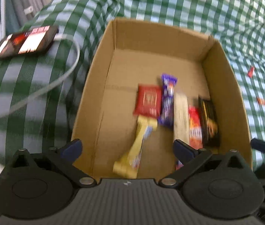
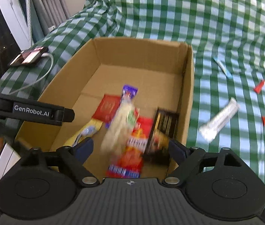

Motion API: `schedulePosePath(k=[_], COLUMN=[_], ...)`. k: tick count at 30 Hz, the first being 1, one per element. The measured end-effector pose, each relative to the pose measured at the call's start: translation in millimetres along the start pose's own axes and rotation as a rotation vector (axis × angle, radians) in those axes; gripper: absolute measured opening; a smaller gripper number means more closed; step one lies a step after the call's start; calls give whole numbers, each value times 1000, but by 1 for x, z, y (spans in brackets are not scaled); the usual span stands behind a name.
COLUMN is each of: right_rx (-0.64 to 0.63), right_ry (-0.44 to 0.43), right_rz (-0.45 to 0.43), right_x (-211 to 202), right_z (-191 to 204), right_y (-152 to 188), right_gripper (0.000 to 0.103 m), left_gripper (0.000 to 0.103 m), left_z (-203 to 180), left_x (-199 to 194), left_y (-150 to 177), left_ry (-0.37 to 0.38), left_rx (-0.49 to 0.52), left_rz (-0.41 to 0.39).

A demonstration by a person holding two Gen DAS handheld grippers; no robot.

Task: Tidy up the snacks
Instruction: 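Open both tools to drop the yellow bar and rice-cracker packet into the box, then raise both open tools above the box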

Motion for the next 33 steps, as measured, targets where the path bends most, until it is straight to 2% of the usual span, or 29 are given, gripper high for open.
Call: schedulePosePath(k=[4, 7, 15, 33], right_rx=[26, 22, -17, -27], right_ry=[15, 26, 44, 58], right_rz=[-19, -52, -145, -282], right_x=[-26, -48, -103, -173], right_z=[5, 7, 17, 21], right_y=[12, 16, 32, 59], right_gripper=[91, 92, 95, 96], left_gripper=[103, 103, 103, 103], left_z=[-3, -7, -22, -38], left_x=[-18, -36, -88, -151], left_y=[30, 41, 57, 94], left_ry=[-14, -7, -15, -46], left_rx=[-9, 5, 34, 56], left_rz=[12, -10, -137, -262])
Point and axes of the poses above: each gripper's, at about its wrist camera, not at the fingertips, and x roughly the way its jaws point, z to its left, y to its underside, the point moved 7 cm from there along x, roughly the way its jaws point
